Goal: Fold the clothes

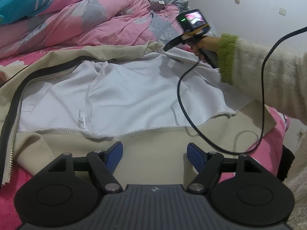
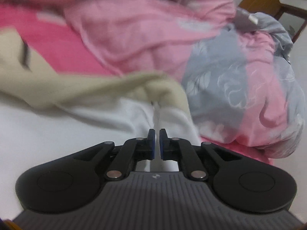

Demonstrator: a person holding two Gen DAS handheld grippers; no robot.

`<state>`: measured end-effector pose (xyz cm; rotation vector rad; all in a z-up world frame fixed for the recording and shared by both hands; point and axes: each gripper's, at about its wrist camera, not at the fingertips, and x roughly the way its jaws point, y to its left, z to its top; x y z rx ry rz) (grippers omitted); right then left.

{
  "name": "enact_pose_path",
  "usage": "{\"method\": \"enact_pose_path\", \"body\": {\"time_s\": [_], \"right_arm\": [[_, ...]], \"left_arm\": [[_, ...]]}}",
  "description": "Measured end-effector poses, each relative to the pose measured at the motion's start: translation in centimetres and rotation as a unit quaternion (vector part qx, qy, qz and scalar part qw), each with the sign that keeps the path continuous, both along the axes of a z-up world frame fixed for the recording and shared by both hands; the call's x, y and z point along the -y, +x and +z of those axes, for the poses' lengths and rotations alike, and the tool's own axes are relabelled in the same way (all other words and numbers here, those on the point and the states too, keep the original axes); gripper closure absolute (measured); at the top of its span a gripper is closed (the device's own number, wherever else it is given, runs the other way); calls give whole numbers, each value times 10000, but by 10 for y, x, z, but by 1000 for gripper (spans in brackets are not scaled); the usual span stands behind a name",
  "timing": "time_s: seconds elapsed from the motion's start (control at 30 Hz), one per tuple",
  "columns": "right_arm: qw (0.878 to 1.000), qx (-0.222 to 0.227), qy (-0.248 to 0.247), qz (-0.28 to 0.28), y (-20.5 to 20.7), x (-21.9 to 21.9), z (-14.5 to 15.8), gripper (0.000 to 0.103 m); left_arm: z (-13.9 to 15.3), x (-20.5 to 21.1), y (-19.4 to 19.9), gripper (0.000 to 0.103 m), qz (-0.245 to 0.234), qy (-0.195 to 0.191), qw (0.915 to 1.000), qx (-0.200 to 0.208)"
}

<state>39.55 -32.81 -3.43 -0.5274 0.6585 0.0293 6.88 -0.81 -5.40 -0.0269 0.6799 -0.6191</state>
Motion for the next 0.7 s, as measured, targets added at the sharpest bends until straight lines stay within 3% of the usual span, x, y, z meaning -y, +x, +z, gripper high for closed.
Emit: {"method": "enact_pose_path", "body": {"time_s": [0.1, 0.17, 0.2, 0.3, 0.37, 0.43, 0.47, 0.53, 0.6, 0.7], "right_arm": [[9943, -224, 648, 815, -31, -3, 15, 99], [9813, -735, 957, 1500, -52, -3, 9, 99], [9786, -974, 854, 1599, -59, -1, 2, 99], [9839, -1467, -81, 1013, -69, 22, -25, 99], [9876, -1409, -573, 382, -73, 35, -14, 99], [9843, -1116, -1327, 319, -87, 29, -1, 99], [9853, -1074, -1169, 633, -98, 22, 10, 99], [9835, -1020, -383, 1445, -119, -2, 32, 99], [9661, -1087, 213, 2331, -138, -39, 39, 99], [9292, -1365, 809, 3338, -149, -98, 23, 99]], "left_arm": [[0, 0, 0, 28, 38, -55, 10000, -19], [1, -2, 0, 28, 66, -129, 9999, -61], [2, -2, 0, 28, 76, -175, 9998, -93], [4, -5, 0, 28, 106, -313, 9993, -188], [5, -6, -1, 28, 125, -404, 9988, -251], [5, -5, -2, 28, 126, -398, 9987, -280], [5, -5, -3, 28, 131, -361, 9989, -287], [6, -2, -6, 28, 165, -248, 9991, -297], [7, 2, -9, 28, 240, -135, 9991, -320], [10, 4, -14, 28, 373, -132, 9984, -414]]}}
